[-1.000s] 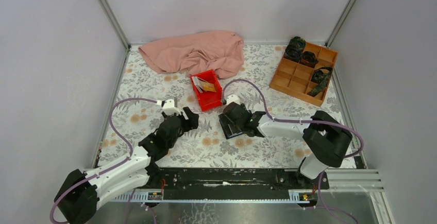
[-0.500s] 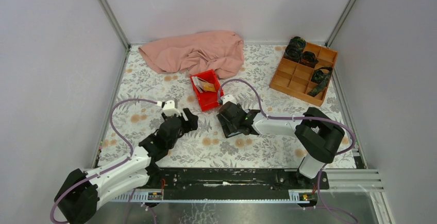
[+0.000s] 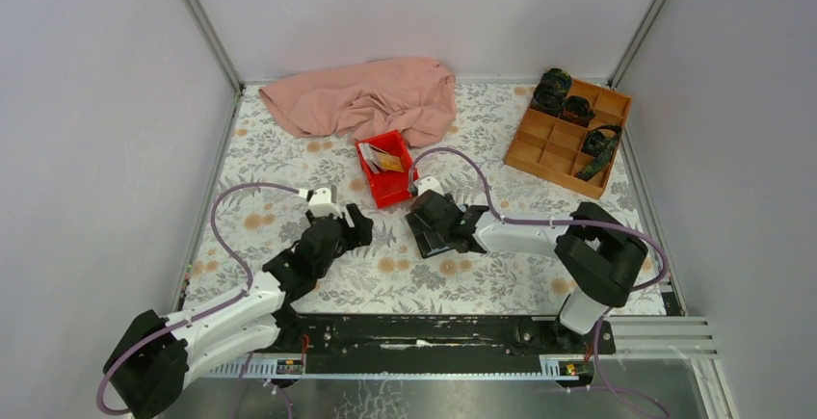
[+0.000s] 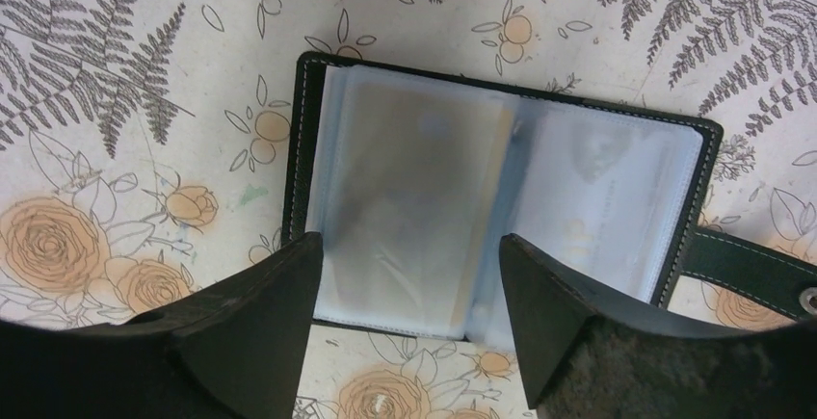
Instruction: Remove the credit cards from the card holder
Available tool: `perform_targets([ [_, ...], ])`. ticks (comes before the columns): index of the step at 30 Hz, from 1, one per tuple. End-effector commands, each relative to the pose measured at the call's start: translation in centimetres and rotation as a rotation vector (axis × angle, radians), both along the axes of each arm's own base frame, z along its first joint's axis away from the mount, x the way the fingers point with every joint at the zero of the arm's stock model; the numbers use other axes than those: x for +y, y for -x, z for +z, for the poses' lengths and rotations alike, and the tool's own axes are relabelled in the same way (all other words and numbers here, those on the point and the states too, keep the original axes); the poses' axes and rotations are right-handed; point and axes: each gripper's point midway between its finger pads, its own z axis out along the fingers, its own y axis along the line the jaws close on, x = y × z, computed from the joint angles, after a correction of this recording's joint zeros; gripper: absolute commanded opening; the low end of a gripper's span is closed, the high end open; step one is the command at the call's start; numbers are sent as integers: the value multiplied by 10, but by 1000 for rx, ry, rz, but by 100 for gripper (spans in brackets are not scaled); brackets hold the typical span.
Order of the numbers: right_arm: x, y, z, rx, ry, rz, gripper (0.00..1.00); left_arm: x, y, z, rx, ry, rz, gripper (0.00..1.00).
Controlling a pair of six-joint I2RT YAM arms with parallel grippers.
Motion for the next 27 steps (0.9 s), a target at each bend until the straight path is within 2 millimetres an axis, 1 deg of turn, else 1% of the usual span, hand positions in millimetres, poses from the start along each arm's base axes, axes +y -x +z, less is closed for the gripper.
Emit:
perform_targets([
  [1, -2, -3, 20, -47, -37, -25, 77, -20, -3, 14, -47, 54, -82, 79],
  [3, -1, -3, 28, -66, -65, -28, 79, -33, -2, 19, -53, 105, -130, 79],
  [7, -2, -6, 50, -116, -137, -48, 81, -64, 2, 33, -63, 274, -226, 74],
  [8, -5, -9, 55, -128, -152, -62, 80, -73, 3, 38, -66, 322, -252, 74],
  [9, -9, -11, 59, -137, -164, -77, 78, -84, 5, 41, -57, 365, -293, 72],
  [10, -15, -15, 61, -140, -177, -97, 73, -93, 6, 42, -45, 405, -321, 69],
  [11, -22, -20, 63, -137, -193, -116, 65, -102, 6, 38, -23, 433, -339, 66],
  [12, -29, -24, 60, -121, -200, -133, 58, -110, 6, 35, -4, 461, -357, 58],
  [13, -37, -29, 57, -105, -208, -154, 44, -117, 4, 34, 5, 492, -369, 46],
  [15, -51, -37, 48, -75, -210, -186, 26, -131, 0, 28, 30, 542, -394, 30],
  [16, -58, -40, 43, -63, -202, -200, 18, -139, -1, 28, 38, 572, -413, 26],
  [18, -65, -44, 35, -45, -183, -222, 9, -155, -3, 23, 67, 637, -456, 23],
  [20, -63, -44, 30, -32, -181, -224, 2, -168, -4, 27, 63, 726, -491, 21],
  [21, -63, -43, 27, -26, -179, -227, 0, -172, -5, 29, 63, 763, -503, 18],
  [24, -66, -43, 16, -9, -153, -233, 0, -181, -6, 19, 99, 809, -519, 15],
  [27, -67, -39, 8, 8, -142, -232, 0, -178, -7, 9, 111, 795, -493, 13],
])
